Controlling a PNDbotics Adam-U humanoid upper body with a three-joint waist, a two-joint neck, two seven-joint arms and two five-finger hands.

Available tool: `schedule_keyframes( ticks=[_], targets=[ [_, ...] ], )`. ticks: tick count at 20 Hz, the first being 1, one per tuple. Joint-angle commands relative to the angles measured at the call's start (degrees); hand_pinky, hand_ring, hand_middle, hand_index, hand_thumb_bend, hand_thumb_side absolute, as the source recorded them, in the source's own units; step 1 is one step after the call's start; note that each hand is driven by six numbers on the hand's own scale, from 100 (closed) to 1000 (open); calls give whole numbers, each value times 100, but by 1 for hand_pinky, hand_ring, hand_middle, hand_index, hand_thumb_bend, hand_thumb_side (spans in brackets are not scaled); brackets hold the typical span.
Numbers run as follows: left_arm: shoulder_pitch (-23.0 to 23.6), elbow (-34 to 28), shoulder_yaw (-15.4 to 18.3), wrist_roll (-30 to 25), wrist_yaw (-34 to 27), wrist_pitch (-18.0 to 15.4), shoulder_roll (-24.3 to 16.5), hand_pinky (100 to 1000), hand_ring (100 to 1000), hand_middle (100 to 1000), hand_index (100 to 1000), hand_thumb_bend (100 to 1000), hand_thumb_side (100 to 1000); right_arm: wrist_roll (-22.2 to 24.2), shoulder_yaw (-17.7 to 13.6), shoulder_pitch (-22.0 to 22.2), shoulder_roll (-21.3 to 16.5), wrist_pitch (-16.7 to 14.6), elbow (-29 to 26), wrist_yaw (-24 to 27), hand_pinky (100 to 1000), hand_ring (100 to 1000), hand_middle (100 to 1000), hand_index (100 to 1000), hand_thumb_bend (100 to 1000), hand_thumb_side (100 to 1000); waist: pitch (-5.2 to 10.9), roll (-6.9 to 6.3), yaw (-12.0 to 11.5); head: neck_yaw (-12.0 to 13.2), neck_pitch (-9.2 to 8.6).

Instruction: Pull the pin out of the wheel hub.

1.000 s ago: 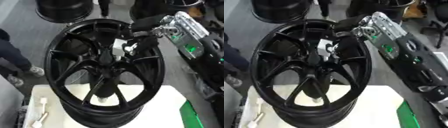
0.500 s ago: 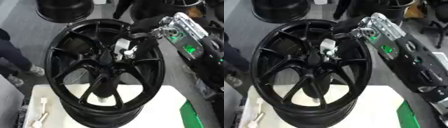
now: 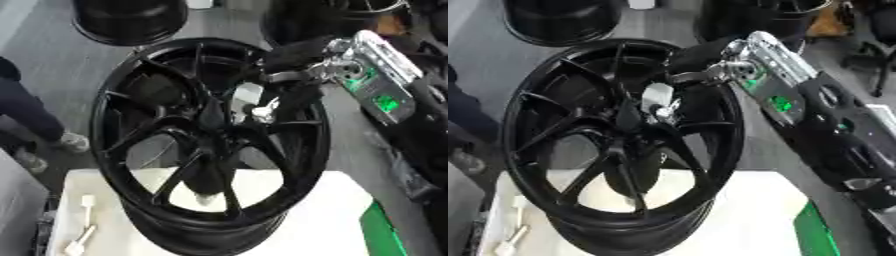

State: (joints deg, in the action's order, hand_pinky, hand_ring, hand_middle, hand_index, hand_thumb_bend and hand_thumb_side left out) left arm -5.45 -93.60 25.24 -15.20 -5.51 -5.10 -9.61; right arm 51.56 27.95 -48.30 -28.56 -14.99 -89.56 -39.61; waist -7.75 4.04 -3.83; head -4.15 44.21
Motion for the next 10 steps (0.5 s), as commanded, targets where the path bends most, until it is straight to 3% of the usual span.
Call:
schedule_keyframes(
  ticks=[1, 10],
  targets=[
    [-55, -85, -8, -2, -6, -13, -133, 498, 503, 517, 634, 803, 521, 41, -14, -39, -152, 2, -42, 5, 476, 403, 635, 986, 100, 834, 81, -34, -1, -10, -9],
    [-73, -89, -15, -10, 8, -15, -123, 498, 503, 516, 634, 802, 521, 41, -45, -64, -98, 65, 12, -71, 425, 363, 470, 818, 100, 668, 52, -23, -62, -24, -9]
  ],
)
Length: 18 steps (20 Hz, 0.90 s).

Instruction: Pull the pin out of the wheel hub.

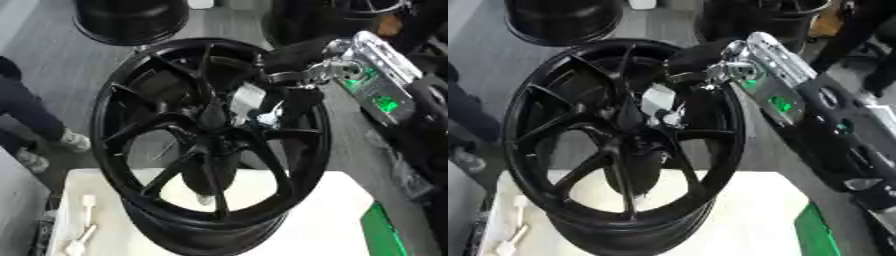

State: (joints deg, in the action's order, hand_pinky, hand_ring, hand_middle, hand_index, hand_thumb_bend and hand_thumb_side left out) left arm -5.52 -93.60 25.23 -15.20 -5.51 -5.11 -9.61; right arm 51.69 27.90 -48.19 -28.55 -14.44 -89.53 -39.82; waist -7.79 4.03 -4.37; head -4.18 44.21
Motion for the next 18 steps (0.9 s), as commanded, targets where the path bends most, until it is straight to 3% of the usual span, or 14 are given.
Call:
schedule_keyframes(
  ticks=[1, 10, 14, 16, 18],
  targets=[
    [-70, -91, -16, -11, 8, -14, -122, 498, 503, 516, 634, 802, 521, 28, -45, -86, -94, 18, 24, -59, 418, 358, 458, 793, 100, 636, 52, -19, -20, -22, -9],
    [-102, -101, -26, -28, 15, 1, -111, 499, 503, 516, 635, 802, 520, 28, -106, -110, -57, 69, 141, -35, 386, 337, 400, 716, 100, 403, 19, 7, -81, -51, -35],
    [-104, -104, -22, -21, 18, 3, -109, 499, 503, 516, 635, 802, 520, 28, -143, -120, -57, 108, 135, 16, 374, 329, 380, 677, 100, 394, 14, 9, -85, -60, -46],
    [-105, -104, -22, -20, 18, 3, -108, 499, 502, 515, 635, 803, 520, 28, -166, -132, -61, 129, 99, 57, 347, 313, 337, 571, 100, 425, 13, 8, -85, -63, -48],
    [-105, -103, -22, -19, 18, 4, -107, 499, 502, 515, 635, 803, 520, 28, -206, -145, -77, 158, 34, 121, 332, 299, 311, 523, 100, 376, 13, 8, -84, -61, -44]
  ],
)
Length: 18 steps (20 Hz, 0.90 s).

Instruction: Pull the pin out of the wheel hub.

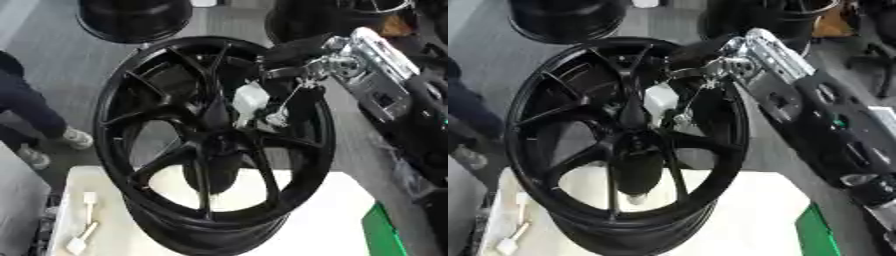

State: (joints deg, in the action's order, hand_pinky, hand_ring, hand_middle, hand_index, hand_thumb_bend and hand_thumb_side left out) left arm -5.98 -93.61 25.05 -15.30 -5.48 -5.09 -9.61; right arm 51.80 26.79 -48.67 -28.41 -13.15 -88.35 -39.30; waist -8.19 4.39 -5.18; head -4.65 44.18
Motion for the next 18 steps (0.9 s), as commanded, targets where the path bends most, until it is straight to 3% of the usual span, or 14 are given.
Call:
schedule_keyframes(
  ticks=[1, 5, 12, 15, 18],
  targets=[
    [-58, -101, -4, -9, 16, 3, -107, 499, 502, 515, 635, 803, 521, 17, -116, -103, -103, 51, -119, 108, 325, 294, 301, 506, 100, 373, 55, -27, -2, -14, -40],
    [-58, -97, -1, -7, 14, 10, -112, 499, 502, 515, 635, 804, 521, 17, -224, -163, -186, 155, -318, 367, 277, 252, 247, 418, 100, 368, 67, -20, 5, -15, -44],
    [-51, -84, 3, -5, 15, 24, -131, 499, 502, 515, 635, 806, 521, 17, -439, -410, -486, 468, -749, 1142, 235, 227, 222, 391, 100, 302, 101, -1, 22, 9, -31],
    [-35, -81, 6, -4, 20, 29, -148, 499, 502, 515, 635, 805, 521, 16, -585, -541, -758, 611, -875, 1459, 234, 226, 222, 394, 100, 298, 124, 17, 42, 32, -10],
    [-13, -84, 33, 19, 27, 35, -178, 499, 502, 515, 635, 805, 521, -148, -980, -529, -1360, 766, -1126, 1779, 240, 227, 223, 400, 100, 294, 142, 51, 114, 109, -10]
  ],
)
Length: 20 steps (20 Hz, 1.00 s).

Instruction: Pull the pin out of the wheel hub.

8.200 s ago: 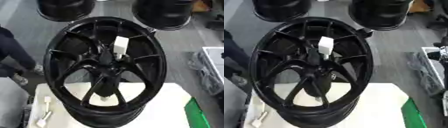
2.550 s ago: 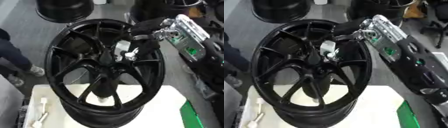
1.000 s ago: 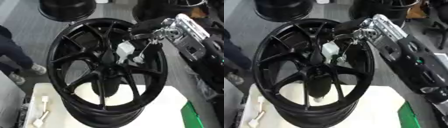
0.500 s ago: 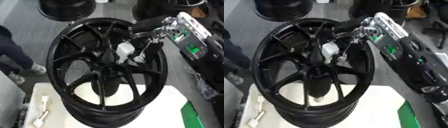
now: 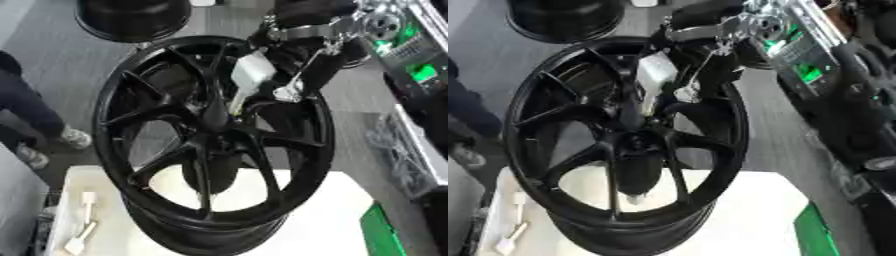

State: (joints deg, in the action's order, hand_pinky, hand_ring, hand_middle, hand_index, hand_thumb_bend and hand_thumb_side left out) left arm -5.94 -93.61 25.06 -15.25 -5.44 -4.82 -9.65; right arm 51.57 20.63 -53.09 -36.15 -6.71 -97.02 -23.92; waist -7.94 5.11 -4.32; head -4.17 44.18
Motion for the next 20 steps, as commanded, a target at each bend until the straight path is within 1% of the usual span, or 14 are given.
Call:
schedule_keyframes(
  ticks=[1, 3, 5, 6, 7, 8, 9, 11, 12, 14, 15, 16, 17, 20],
  targets=[
    [-10, -87, 42, 23, 27, 10, -185, 499, 502, 515, 635, 806, 520, -259, -547, 8, -845, 191, -390, 343, 238, 226, 221, 400, 100, 288, 118, -9, 53, 83, -21],
    [2, -92, 75, 54, 36, 14, -204, 499, 502, 515, 635, 805, 520, -710, -1075, 413, -1457, 389, -615, 482, 229, 225, 219, 406, 100, 258, 118, 15, 116, 135, -37],
    [6, -102, 113, 94, 38, 16, -217, 499, 502, 514, 635, 804, 520, -1406, -1756, 1212, -2051, 651, -780, 512, 237, 230, 223, 416, 100, 238, 106, 27, 170, 164, -60],
    [15, -108, 134, 116, 38, 14, -219, 499, 501, 514, 635, 805, 519, -1764, -2078, 1652, -2243, 807, -813, 477, 241, 230, 222, 417, 100, 211, 97, 22, 205, 189, -76],
    [27, -114, 156, 140, 39, 9, -218, 499, 501, 514, 635, 804, 518, -2109, -2383, 2101, -2340, 956, -812, 428, 258, 243, 233, 433, 100, 178, 88, 11, 245, 215, -82],
    [31, -119, 176, 165, 38, 4, -214, 499, 501, 514, 635, 804, 519, -2463, -2715, 2579, -2319, 1116, -748, 375, 260, 248, 237, 432, 100, 157, 78, -6, 297, 235, -77],
    [29, -121, 187, 181, 33, 1, -207, 499, 501, 514, 635, 804, 519, -2786, -3010, 3008, -2227, 1257, -666, 330, 289, 271, 267, 454, 100, 143, 70, -24, 336, 240, -68],
    [28, -125, 197, 198, 18, -7, -195, 499, 501, 514, 635, 804, 519, -3345, -3562, 3749, -1841, 1559, -383, 215, 324, 298, 374, 568, 100, 157, 65, -65, 391, 240, -44],
    [31, -130, 203, 205, 8, -14, -191, 499, 501, 514, 635, 804, 519, -3583, -3793, 4070, -1595, 1706, -206, 167, 362, 331, 496, 702, 100, 193, 61, -83, 404, 226, -41],
    [48, -142, 227, 230, -8, -30, -180, 499, 501, 514, 635, 805, 519, -3879, -4125, 4617, -1060, 1930, 155, 149, 392, 365, 613, 826, 100, 200, 49, -108, 420, 193, -37],
    [56, -146, 232, 240, -10, -35, -176, 499, 501, 514, 635, 805, 519, -3950, -4215, 4774, -894, 1956, 270, 171, 392, 365, 613, 826, 100, 200, 47, -113, 422, 185, -34],
    [61, -145, 237, 248, -10, -37, -168, 499, 501, 513, 635, 804, 518, -3996, -4281, 4903, -743, 1986, 387, 191, 396, 383, 737, 897, 100, 537, 42, -123, 432, 188, -29],
    [64, -140, 243, 254, -9, -36, -150, 499, 501, 513, 635, 804, 518, -4059, -4387, 5109, -440, 2076, 589, 209, 391, 386, 766, 906, 100, 655, 40, -141, 444, 193, -18],
    [67, -136, 236, 250, -8, -42, -123, 499, 501, 514, 634, 803, 518, -4405, -4603, 5484, 275, 2263, 1083, 308, 386, 396, 803, 908, 100, 832, 50, -181, 459, 183, -8]
  ],
)
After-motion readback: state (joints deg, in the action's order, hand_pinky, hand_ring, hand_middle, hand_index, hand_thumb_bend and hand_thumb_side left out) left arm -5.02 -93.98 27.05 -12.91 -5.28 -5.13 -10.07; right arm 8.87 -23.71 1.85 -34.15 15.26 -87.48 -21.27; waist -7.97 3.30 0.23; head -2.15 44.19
